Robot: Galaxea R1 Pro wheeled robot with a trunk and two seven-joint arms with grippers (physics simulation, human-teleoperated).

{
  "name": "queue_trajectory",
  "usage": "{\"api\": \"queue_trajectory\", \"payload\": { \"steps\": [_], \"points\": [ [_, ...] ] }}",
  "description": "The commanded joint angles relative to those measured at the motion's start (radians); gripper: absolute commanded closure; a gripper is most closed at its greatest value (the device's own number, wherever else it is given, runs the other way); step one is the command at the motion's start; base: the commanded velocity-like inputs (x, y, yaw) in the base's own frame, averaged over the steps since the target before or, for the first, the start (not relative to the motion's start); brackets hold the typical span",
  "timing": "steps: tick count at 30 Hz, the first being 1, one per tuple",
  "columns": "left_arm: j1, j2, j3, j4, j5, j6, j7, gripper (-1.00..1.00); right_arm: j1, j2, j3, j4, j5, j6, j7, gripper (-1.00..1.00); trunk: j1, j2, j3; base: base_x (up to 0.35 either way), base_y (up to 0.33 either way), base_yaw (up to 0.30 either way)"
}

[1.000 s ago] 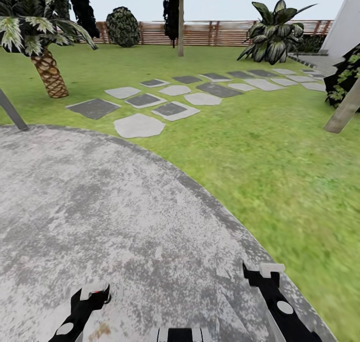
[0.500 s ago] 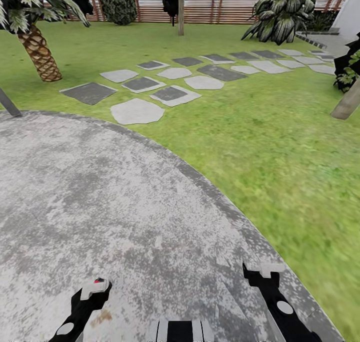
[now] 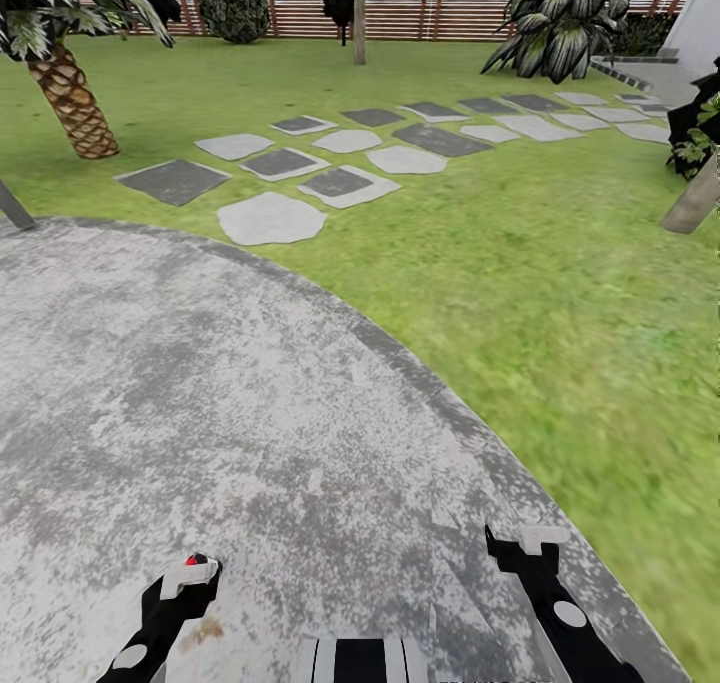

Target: In the garden, pick up the pesticide atomizer on the floor and spray pesticide onto both trees until each tree trunk is fully covered.

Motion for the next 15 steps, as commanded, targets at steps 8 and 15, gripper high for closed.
{"api": "queue_trajectory", "payload": {
  "steps": [8,15],
  "points": [
    [0.0,0.0,0.003,0.001,-0.004,-0.003,-0.002,-1.0,0.0,0.002,-0.002,0.003,0.008,-0.004,0.0,-1.0,0.0,0.0,-0.001,0.0,0.0,-0.093],
    [0.0,0.002,0.005,0.001,-0.004,-0.004,-0.002,-1.0,-0.001,0.004,-0.003,0.003,0.008,-0.003,-0.001,-1.0,0.0,0.0,-0.001,0.0,0.0,-0.003]
  ]
}}
